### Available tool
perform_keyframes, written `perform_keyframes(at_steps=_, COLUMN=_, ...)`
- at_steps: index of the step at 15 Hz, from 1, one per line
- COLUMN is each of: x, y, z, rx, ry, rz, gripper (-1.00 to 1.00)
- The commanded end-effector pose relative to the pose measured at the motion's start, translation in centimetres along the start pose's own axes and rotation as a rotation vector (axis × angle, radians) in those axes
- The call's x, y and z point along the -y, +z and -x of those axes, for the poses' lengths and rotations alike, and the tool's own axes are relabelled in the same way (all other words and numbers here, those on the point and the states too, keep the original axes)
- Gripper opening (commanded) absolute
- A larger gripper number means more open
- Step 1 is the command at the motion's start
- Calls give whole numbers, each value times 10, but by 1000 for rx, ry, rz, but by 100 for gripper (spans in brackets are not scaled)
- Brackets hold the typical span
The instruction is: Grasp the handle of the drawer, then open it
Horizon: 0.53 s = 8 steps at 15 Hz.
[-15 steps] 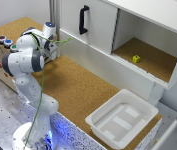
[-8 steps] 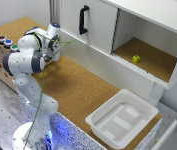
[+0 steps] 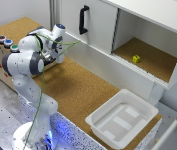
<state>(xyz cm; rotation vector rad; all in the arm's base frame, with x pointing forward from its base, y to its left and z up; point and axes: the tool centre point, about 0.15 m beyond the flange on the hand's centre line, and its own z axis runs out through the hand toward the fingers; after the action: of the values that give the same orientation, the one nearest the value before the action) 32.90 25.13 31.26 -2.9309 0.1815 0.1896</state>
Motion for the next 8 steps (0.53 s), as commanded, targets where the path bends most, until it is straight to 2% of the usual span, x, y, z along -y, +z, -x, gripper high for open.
perform_keyframes(at_steps=1, x=-51, y=42, z=-35, rx=4, ry=53, rz=15, gripper=-100)
perform_keyframes(at_steps=8, x=-106, y=40, z=-46, rx=7, ry=125, rz=52, gripper=-100)
